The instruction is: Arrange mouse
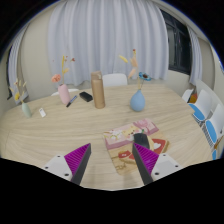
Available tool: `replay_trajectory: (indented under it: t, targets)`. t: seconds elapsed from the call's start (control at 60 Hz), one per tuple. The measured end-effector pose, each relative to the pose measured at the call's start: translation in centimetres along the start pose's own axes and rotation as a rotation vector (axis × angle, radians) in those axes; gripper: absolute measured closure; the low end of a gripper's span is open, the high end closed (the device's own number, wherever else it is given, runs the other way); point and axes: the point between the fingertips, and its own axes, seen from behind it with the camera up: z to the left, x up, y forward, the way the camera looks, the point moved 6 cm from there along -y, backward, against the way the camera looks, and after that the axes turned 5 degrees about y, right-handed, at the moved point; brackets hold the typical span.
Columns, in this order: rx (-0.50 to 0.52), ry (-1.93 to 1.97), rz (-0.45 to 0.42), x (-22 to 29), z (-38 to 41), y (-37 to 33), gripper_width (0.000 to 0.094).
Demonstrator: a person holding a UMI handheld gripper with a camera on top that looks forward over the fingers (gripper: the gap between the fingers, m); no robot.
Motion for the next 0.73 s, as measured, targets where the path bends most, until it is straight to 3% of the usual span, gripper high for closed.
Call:
replay_trajectory:
  t: [0.35,0.733]
  targets:
    - [0.064,-0.025,0.081,-9.1,9.8,-8.1,0.0087]
    - [0.082,-0.094,0.074,-10.1,11.3,-9.2,0.0085]
